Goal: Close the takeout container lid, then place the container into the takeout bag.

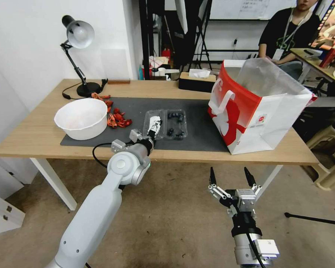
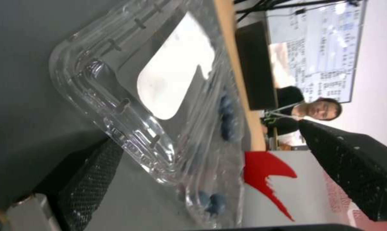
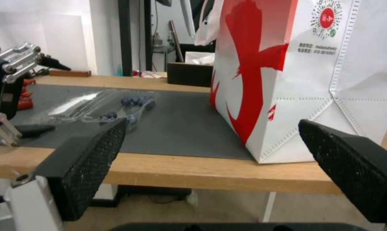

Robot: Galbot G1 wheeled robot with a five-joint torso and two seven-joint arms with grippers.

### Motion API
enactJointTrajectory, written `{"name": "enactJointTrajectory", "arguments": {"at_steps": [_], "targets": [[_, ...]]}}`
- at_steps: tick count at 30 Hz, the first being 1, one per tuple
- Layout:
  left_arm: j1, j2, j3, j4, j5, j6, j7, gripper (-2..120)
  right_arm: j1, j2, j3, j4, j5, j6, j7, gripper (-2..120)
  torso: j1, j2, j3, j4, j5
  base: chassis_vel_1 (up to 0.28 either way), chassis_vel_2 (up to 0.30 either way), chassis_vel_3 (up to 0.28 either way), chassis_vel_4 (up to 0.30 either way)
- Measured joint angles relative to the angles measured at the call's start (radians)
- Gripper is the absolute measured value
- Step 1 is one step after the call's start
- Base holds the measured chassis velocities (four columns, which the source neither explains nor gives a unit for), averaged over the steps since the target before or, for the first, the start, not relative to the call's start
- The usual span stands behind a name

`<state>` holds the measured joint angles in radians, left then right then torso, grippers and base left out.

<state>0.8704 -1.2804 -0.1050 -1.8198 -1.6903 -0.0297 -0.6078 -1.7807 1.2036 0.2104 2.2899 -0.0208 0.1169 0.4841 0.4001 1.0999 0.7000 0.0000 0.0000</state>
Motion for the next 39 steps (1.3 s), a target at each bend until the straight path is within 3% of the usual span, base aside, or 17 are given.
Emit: {"name": "enactJointTrajectory", "arguments": {"at_steps": [7,12,19,28,36,39], "targets": [[0.021,0.017,0.048,-0.012,0.171,-0.035,0.106,100,-0.001,0.001,0.0,-0.001,-0.003,0.004,0.0,100,0.0,0.0,0.0,0.0,0.0,0.0,0.0,0.0,0.0],[0.029,0.034,0.103,-0.007,0.35,-0.081,0.213,100,-0.002,0.002,0.001,-0.008,-0.009,0.01,-0.001,100,0.0,0.0,0.0,-0.0001,0.0,0.0,0.0,0.0,0.0],[0.023,0.046,0.139,-0.005,0.466,-0.112,0.288,100,-0.002,0.005,0.003,-0.014,-0.012,0.013,-0.001,100,0.0,0.0,0.0,0.0,0.0,0.0,0.0,0.0,0.0],[-0.008,0.054,0.166,0.002,0.478,-0.126,0.32,100,-0.002,0.008,0.002,-0.018,-0.018,0.016,-0.001,100,0.0,0.0,0.0,-0.0001,0.0,0.0,0.0,0.0,0.0],[-0.054,0.051,0.19,0.01,0.399,-0.126,0.316,100,-0.005,0.01,0.005,-0.019,-0.022,0.019,-0.001,100,0.0,0.0,0.0,-0.0001,0.0001,0.0,0.0,0.0,0.0],[-0.066,0.046,0.192,0.008,0.352,-0.122,0.303,88,-0.005,0.011,0.005,-0.02,-0.022,0.019,-0.001,100,0.0,0.0,0.0,-0.0001,0.0001,0.0,0.0,0.0,0.0]]}}
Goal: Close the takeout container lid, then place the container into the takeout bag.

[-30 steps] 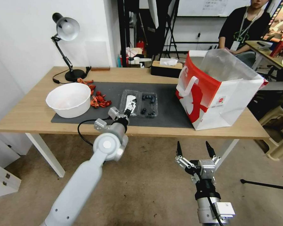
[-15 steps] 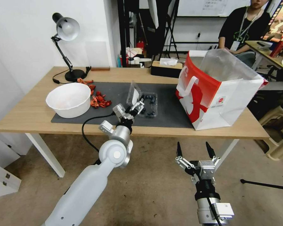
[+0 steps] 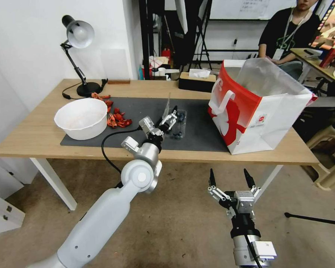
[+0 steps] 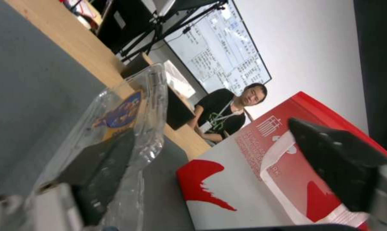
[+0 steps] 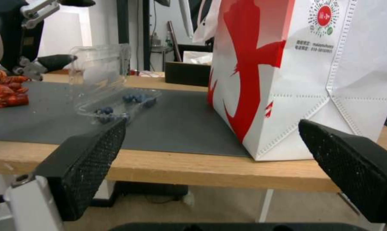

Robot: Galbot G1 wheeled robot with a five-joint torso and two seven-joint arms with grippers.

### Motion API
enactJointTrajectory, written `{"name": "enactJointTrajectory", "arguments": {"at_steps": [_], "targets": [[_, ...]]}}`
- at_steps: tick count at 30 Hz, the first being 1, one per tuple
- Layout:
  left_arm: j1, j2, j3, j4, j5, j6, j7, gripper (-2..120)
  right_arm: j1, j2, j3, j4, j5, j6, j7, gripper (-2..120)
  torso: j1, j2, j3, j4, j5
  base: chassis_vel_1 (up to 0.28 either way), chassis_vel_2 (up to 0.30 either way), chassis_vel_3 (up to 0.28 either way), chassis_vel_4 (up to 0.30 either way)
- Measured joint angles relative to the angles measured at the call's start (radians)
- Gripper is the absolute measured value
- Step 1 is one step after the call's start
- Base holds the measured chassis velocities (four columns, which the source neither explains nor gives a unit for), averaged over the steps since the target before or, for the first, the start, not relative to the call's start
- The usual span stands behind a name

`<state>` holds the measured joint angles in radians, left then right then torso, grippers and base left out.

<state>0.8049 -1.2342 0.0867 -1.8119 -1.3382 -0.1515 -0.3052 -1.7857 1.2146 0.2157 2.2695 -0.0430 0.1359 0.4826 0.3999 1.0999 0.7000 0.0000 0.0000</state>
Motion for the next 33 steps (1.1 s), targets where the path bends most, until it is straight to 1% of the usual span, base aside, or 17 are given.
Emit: {"name": "enactJointTrajectory", "arguments": {"at_steps": [1,3,4,6,8,9,10,11,14,15,17,18,19,22,23,25,33], "targets": [[0.0,0.0,0.0,0.0,0.0,0.0,0.0,88,0.0,0.0,0.0,0.0,0.0,0.0,0.0,100,0.0,0.0,0.0,0.0,0.0,0.0,0.0,0.0,0.0],[-0.005,-0.001,0.001,0.002,-0.029,0.008,-0.01,78,0.0,0.0,0.0,-0.001,-0.001,0.0,0.0,100,0.0,0.0,0.0,0.0,0.0,0.0,0.0,0.0,0.0],[-0.005,-0.001,0.001,0.002,-0.029,0.008,-0.01,78,0.0,0.0,0.0,-0.001,-0.001,0.0,0.0,100,0.0,0.0,0.0,0.0,0.0,0.0,0.0,0.0,0.0],[-0.01,-0.003,0.001,0.004,-0.062,0.016,-0.024,67,0.0,0.0,0.0,-0.002,-0.001,0.0,0.0,100,0.0,0.0,0.0,0.0,0.0,0.0,0.0,0.0,0.0],[-0.011,-0.003,0.002,0.005,-0.068,0.017,-0.026,66,0.0,0.001,0.0,-0.002,-0.001,0.0,0.0,100,0.0,0.0,0.0,0.0,0.0,0.0,0.0,0.0,0.0],[-0.016,-0.006,0.002,0.009,-0.092,0.021,-0.035,57,0.0,0.001,0.0,-0.004,-0.002,0.001,0.0,100,0.0,0.0,0.0,0.0,0.0,0.0,0.0,0.0,0.0],[-0.018,-0.007,0.002,0.012,-0.104,0.022,-0.038,52,0.0,0.001,0.0,-0.006,-0.003,0.001,0.0,100,0.0,0.0,0.0,0.0,0.0,0.0,0.0,0.0,0.0],[-0.018,-0.007,0.002,0.012,-0.104,0.022,-0.038,52,0.0,0.001,0.0,-0.006,-0.003,0.001,0.0,100,0.0,0.0,0.0,0.0,0.0,0.0,0.0,0.0,0.0],[-0.024,-0.01,0.0,0.017,-0.153,0.03,-0.053,38,-0.001,0.004,-0.001,-0.011,-0.005,0.003,0.0,100,0.0,0.0,0.0,0.0,0.0,0.0,0.0,0.0,0.0],[-0.024,-0.01,0.0,0.017,-0.153,0.03,-0.053,38,-0.001,0.004,-0.001,-0.011,-0.005,0.003,0.0,100,0.0,0.0,0.0,0.0,0.0,0.0,0.0,0.0,0.0],[-0.028,-0.015,-0.003,0.024,-0.195,0.036,-0.068,27,-0.001,0.005,-0.002,-0.015,-0.007,0.004,0.0,100,0.0,0.0,0.0,0.0,0.0,0.0,0.0,0.0,0.0],[-0.031,-0.019,-0.004,0.028,-0.217,0.036,-0.076,23,-0.001,0.006,-0.002,-0.015,-0.008,0.005,0.0,100,0.0,0.0,0.0,0.0001,-0.0001,0.0,0.0,0.0,0.0],[-0.031,-0.019,-0.004,0.028,-0.217,0.036,-0.076,23,-0.001,0.006,-0.002,-0.015,-0.008,0.005,0.0,100,0.0,0.0,0.0,0.0001,-0.0001,0.0,0.0,0.0,0.0],[-0.039,-0.032,-0.015,0.043,-0.292,0.037,-0.105,9,0.0,0.007,-0.002,-0.019,-0.008,0.005,0.0,100,0.0,0.0,0.0,0.0,0.0,0.0,0.0,0.0,0.0],[-0.039,-0.032,-0.015,0.043,-0.292,0.037,-0.105,9,0.0,0.007,-0.002,-0.019,-0.008,0.005,0.0,100,0.0,0.0,0.0,0.0,0.0,0.0,0.0,0.0,0.0],[-0.043,-0.04,-0.021,0.056,-0.323,0.038,-0.121,0,0.0,0.007,-0.002,-0.021,-0.008,0.005,0.0,100,0.0,0.0,0.0,0.0,0.0,0.0,0.0,0.0,0.0],[-0.041,-0.039,-0.001,0.077,-0.324,0.062,-0.136,0,0.004,0.008,-0.002,-0.023,-0.008,0.005,0.0,100,0.0,0.0,0.0,0.0,0.0,0.0,0.0,0.0,0.0]]}}
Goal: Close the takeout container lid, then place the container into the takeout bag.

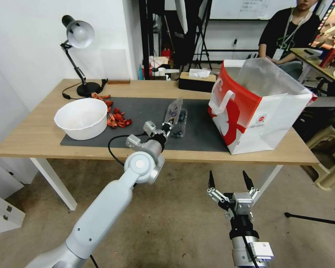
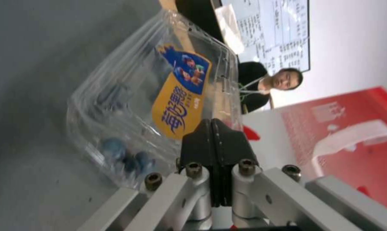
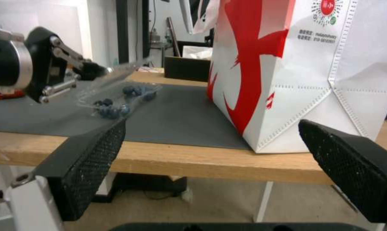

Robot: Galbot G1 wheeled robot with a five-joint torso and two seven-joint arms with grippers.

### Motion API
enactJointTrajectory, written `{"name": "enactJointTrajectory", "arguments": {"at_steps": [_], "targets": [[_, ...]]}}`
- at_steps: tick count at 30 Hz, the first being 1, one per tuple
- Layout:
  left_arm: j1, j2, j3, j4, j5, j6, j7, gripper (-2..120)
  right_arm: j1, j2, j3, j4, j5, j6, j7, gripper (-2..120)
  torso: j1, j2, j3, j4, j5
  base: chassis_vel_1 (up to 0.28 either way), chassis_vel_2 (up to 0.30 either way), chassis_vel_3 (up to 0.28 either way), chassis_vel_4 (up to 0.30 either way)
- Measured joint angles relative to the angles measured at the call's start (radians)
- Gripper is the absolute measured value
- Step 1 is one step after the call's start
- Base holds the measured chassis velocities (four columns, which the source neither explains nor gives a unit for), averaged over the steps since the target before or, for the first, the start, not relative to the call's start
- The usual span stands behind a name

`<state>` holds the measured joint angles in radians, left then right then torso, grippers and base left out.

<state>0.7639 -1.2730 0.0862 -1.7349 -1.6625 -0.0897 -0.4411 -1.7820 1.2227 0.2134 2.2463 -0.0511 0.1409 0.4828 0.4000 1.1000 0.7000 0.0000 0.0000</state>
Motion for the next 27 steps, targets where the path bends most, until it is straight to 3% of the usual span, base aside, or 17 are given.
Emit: {"name": "enactJointTrajectory", "arguments": {"at_steps": [10,14,19,21,22,26,27], "targets": [[0.003,0.003,0.034,0.023,0.063,0.014,-0.002,0,0.015,-0.008,0.0,0.012,0.033,-0.018,0.0,100,0.0,0.0,0.0,-0.0001,0.0,0.0,0.0,0.0,0.0],[0.003,0.006,0.038,0.028,0.081,0.014,-0.002,0,0.055,-0.025,0.007,0.039,0.108,-0.062,0.0,100,0.0,0.0,0.0,-0.0001,0.0,0.0,0.0,0.0,0.0],[0.003,0.013,0.039,0.028,0.091,0.015,-0.003,0,0.165,-0.07,0.016,0.085,0.3,-0.177,0.005,100,0.0,0.0,0.0,0.0,0.0001,0.0,0.0,0.0,0.0],[0.003,0.016,0.04,0.028,0.095,0.014,-0.004,0,0.247,-0.1,0.017,0.103,0.455,-0.259,0.024,100,0.0,0.0,0.0,0.0,0.0001,0.0,0.0,0.0,0.0],[0.003,0.016,0.04,0.028,0.095,0.014,-0.004,0,0.247,-0.1,0.017,0.103,0.455,-0.259,0.024,100,0.0,0.0,0.0,0.0,0.0001,0.0,0.0,0.0,0.0],[0.001,0.019,0.044,0.035,0.101,0.015,-0.007,0,0.365,-0.151,0.03,0.097,0.709,-0.351,0.05,100,0.0,0.0,0.0,0.0001,0.0001,0.0,0.0,0.0,0.0],[0.001,0.019,0.044,0.035,0.101,0.015,-0.007,0,0.365,-0.151,0.03,0.097,0.709,-0.351,0.05,100,0.0,0.0,0.0,0.0001,0.0001,0.0,0.0,0.0,0.0]]}}
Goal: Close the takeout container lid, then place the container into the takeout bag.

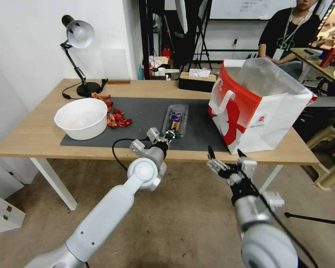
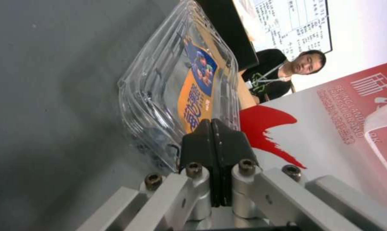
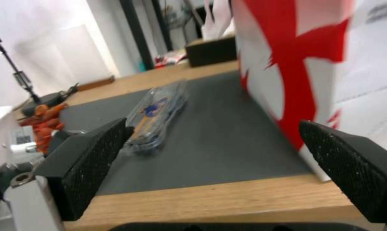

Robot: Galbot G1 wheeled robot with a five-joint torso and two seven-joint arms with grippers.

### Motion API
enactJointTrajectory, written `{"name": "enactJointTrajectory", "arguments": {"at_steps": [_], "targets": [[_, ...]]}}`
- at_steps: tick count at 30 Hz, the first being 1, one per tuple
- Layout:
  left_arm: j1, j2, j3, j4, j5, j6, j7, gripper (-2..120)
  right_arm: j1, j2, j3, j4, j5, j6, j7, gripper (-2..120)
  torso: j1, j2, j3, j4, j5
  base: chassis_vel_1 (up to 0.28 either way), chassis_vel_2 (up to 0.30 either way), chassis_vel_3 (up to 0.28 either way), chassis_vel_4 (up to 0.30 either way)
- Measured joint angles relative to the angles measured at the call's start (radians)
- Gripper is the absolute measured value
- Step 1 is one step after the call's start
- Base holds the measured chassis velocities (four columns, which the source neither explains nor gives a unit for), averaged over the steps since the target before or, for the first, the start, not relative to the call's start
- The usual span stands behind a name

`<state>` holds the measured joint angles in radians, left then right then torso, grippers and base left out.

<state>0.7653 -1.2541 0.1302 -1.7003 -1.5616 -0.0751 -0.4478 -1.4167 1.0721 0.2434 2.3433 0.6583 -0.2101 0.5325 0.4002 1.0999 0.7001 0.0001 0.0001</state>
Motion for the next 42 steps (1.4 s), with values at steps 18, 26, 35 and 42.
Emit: {"name": "enactJointTrajectory", "arguments": {"at_steps": [18,26,35,42], "targets": [[-0.014,0.004,0.013,0.011,0.01,-0.003,-0.004,0,0.5,-0.037,-0.103,-0.286,0.593,-0.109,0.109,100,0.0,0.0,0.0,-0.0001,-0.0001,0.0,0.0,0.0,0.0],[-0.016,0.005,0.013,0.015,0.011,-0.004,-0.004,0,0.655,0.019,-0.174,-0.428,0.66,-0.113,0.122,100,0.0,0.0,0.0,0.0,-0.0002,0.0,0.0,0.0,0.0],[-0.016,0.007,0.013,0.016,0.014,-0.006,-0.004,0,0.749,0.077,-0.234,-0.585,0.664,-0.119,0.119,99,0.0,0.0,0.0,-0.0003,-0.0002,0.0,0.0,0.0,0.0],[-0.017,0.009,0.014,0.015,0.014,-0.006,-0.004,0,0.775,0.127,-0.255,-0.653,0.651,-0.128,0.114,92,0.0,0.0,0.0,-0.0001,-0.0001,0.0,0.0,0.0,0.0]]}}
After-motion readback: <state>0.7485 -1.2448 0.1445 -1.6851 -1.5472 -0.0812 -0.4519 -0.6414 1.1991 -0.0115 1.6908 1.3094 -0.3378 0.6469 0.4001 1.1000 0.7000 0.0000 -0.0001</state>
